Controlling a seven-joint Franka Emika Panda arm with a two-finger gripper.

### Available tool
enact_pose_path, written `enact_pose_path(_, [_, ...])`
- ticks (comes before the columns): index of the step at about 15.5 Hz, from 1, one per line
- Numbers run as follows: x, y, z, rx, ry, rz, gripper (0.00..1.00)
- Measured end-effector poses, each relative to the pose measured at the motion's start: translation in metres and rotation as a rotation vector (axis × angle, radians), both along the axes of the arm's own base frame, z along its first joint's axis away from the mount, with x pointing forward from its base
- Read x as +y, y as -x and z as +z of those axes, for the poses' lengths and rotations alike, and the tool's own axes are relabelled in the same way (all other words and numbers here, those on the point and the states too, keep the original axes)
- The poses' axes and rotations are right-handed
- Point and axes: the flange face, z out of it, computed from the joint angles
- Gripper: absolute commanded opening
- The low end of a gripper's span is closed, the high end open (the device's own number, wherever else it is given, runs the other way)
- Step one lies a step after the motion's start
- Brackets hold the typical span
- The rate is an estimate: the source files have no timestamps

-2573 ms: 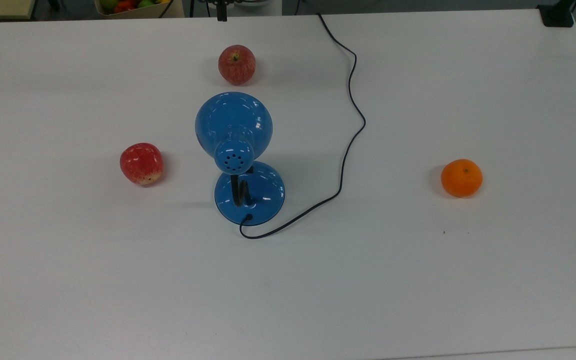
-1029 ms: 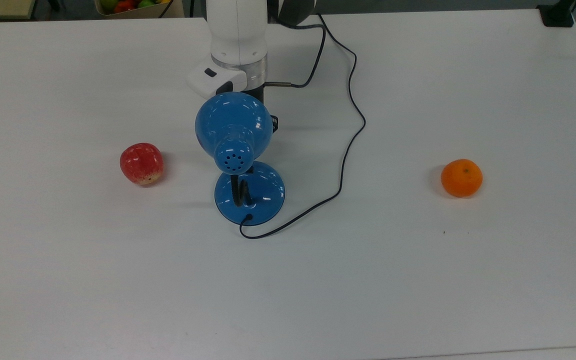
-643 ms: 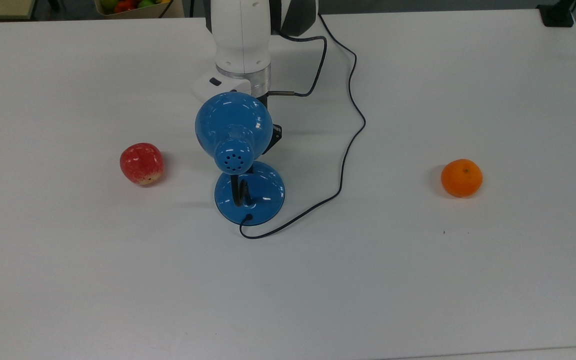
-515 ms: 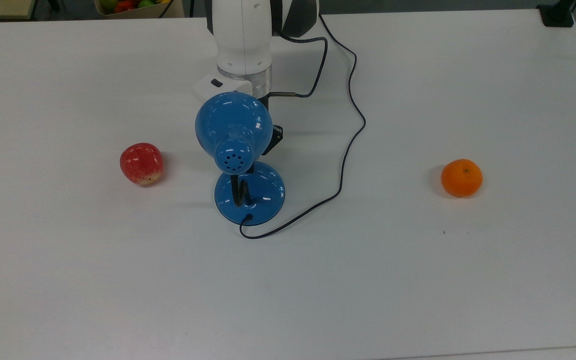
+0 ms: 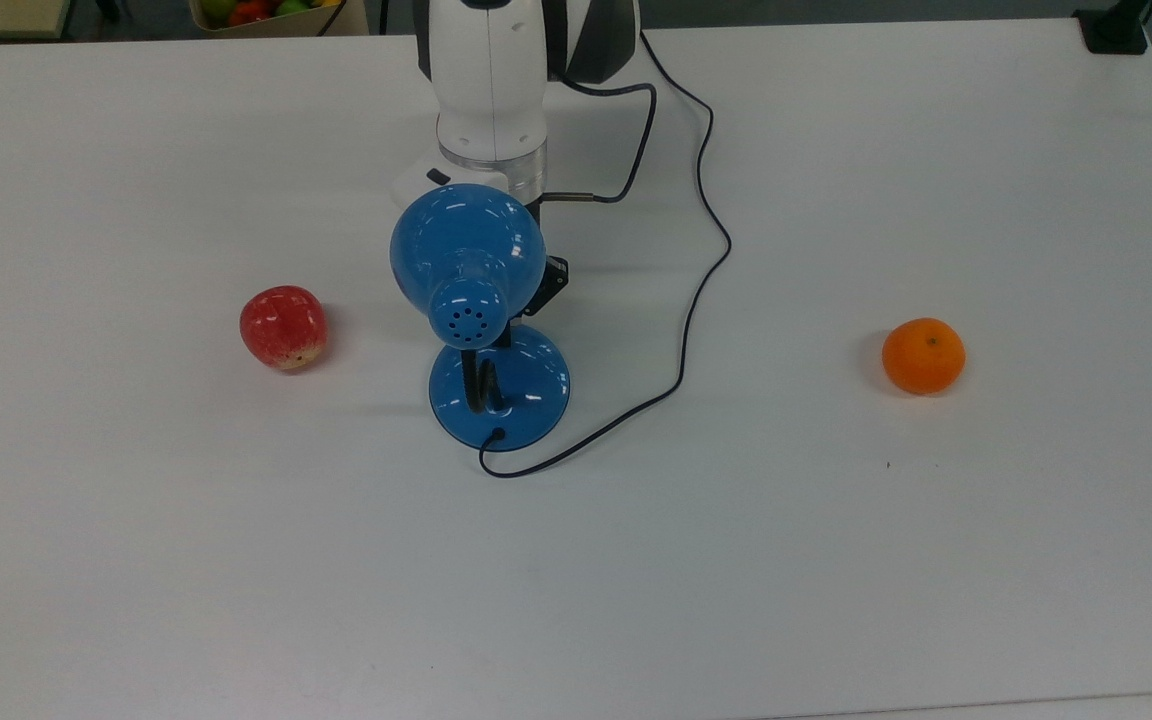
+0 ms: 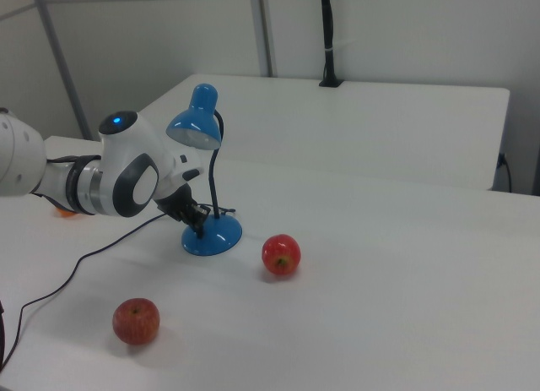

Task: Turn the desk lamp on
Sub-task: 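Press the switch on the blue lamp base with the gripper fingers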

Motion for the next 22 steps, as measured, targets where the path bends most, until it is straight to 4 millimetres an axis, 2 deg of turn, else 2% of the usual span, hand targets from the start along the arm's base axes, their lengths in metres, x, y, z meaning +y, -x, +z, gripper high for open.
enact_pose_path(22, [0.0010, -0.0090, -0.0028, -0.017, 0.017, 0.018, 0.00])
